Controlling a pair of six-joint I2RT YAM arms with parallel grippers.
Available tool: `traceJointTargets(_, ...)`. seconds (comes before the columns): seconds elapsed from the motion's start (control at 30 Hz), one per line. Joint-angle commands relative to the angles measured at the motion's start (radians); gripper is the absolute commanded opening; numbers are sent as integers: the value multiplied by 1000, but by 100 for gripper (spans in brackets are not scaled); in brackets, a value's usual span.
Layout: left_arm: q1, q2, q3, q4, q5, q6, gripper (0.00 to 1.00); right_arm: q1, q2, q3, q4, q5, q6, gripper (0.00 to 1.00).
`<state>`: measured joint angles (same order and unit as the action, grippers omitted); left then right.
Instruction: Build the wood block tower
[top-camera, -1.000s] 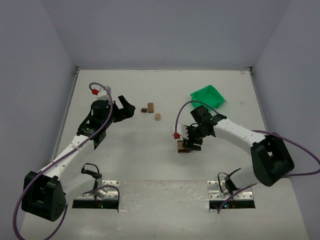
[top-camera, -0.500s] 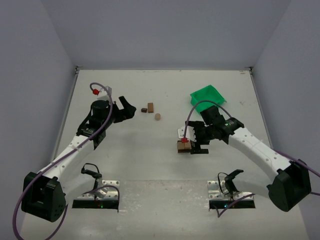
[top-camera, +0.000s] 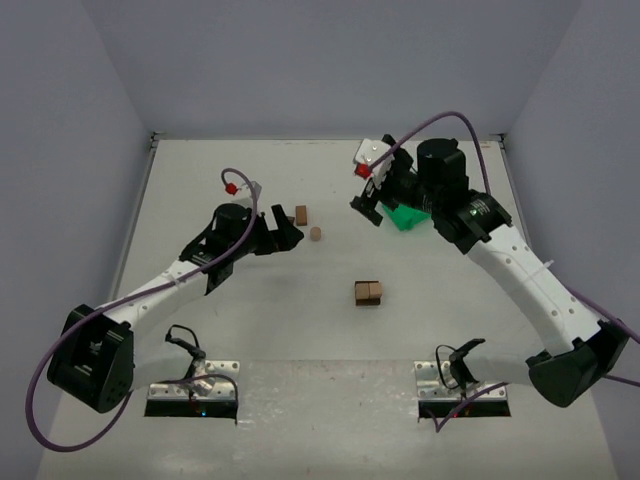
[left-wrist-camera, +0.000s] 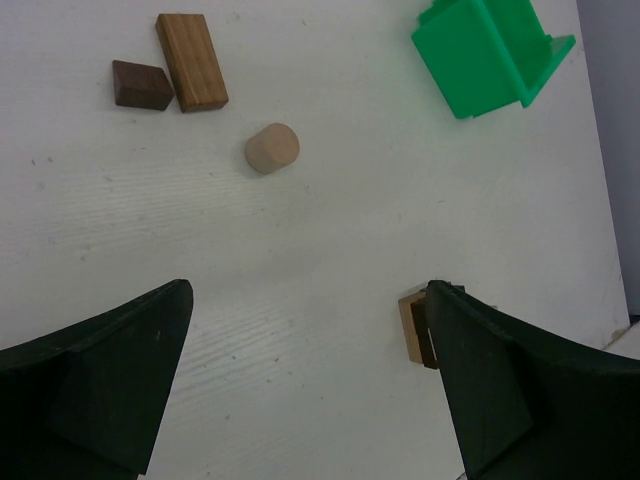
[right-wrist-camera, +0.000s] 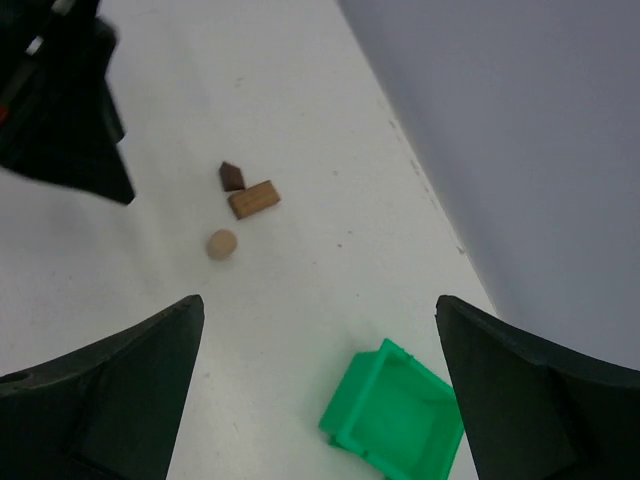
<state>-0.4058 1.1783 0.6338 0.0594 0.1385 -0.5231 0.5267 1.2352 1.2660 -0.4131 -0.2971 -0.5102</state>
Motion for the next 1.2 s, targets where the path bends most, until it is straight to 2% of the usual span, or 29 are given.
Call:
traceJointTargets(0.0,-27,22,14,107,51,-32,98,0,-8,42,206,371,429,99)
traceJointTargets(0.07,-39,33,3,119,83,-37,80,-1,-73,-75,298,435,604,96)
traceJointTargets(0.1,-49,38,-3,121,91,-37,66,-1,-105,-130,316,452,666,87)
traceJointTargets(0.17,-73,47,-12,123,87,-42,35,-2,-133,-199,279,488,770,58)
traceJointTargets(0.23,-109,57,-20,125,83,-42,21,-2,-136,-252,214,523,834,38)
traceJointTargets(0.27,-141,68,-26,127,76,-39,5,-3,-122,-288,149,565,873,27)
traceJointTargets(0.3,-162,78,-31,128,71,-36,1,-4,-112,-314,105,587,899,18)
traceJointTargets(0.37,-203,98,-37,127,59,-29,0,-5,-102,-379,40,608,940,3)
traceJointTargets(0.4,-219,107,-39,126,53,-27,0,-5,-102,-412,25,609,954,0)
traceJointTargets(0.57,-301,191,-18,129,21,-7,0,-7,-151,-560,32,545,1066,0)
traceJointTargets(0.77,-347,359,97,132,69,22,0,-7,-189,-701,100,416,1063,0)
traceJointTargets(0.9,-373,428,166,117,93,40,0,-5,-137,-702,125,351,1044,0)
traceJointTargets(1.17,-385,443,176,112,68,48,0,-5,-46,-693,162,302,1035,0)
